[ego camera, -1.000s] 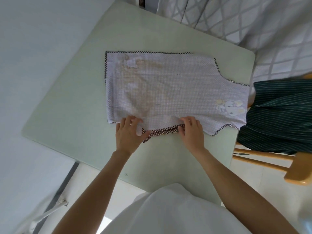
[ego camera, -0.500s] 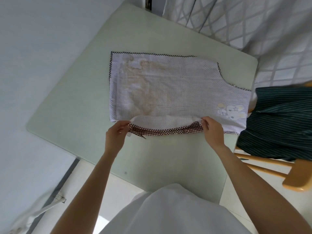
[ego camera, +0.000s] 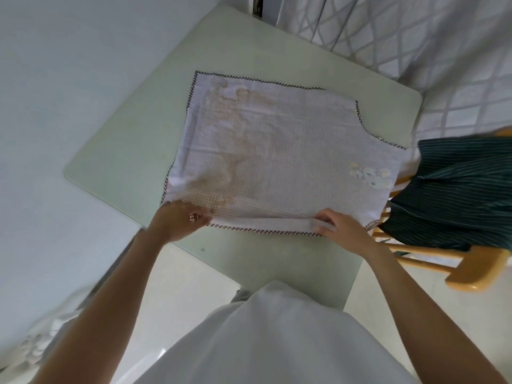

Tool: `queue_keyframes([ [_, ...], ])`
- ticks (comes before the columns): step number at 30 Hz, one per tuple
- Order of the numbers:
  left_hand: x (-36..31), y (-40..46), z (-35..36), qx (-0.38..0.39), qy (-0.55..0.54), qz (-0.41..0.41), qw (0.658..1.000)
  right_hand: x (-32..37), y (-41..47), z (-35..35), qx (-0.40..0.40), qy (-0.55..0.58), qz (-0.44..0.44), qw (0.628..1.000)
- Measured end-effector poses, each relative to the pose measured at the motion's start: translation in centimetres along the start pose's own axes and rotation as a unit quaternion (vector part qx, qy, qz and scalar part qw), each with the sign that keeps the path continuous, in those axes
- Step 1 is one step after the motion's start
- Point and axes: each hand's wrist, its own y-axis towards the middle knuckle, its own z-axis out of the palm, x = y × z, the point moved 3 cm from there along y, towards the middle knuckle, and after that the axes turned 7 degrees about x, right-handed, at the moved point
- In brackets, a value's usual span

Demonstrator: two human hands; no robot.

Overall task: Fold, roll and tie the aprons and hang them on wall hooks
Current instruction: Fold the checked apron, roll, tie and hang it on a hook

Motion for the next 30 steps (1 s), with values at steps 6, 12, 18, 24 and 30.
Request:
queue_keyframes([
  [6,-1.2,-2.2,6.3,-0.023,-0.023,0.008,0.999,-2.3,-4.5,4.8,-0.301,-0.057,0.038,0.951],
  [12,-3.5,-2.3,9.9,0.016,-0.016,0.046,0.999,-5.3,-6.3,8.2,-0.319,0.205,0.257,0.889],
  [18,-4.2,-2.1,10.3,0.016,0.009,0.041,0.999,-5.3,-6.8,8.8,-0.323,0.178,0.175,0.913],
  [24,-3.9,-1.7,9.7,0.026,0.013,0.048,0.998,-4.7,-6.0,7.9,-0.287,0.277,0.159,0.903],
  [30,-3.4,-1.6,9.3,-0.003,0.010,0.069,0.998,-3.4,-5.9,5.6,-0.339,0.267,0.096,0.897],
])
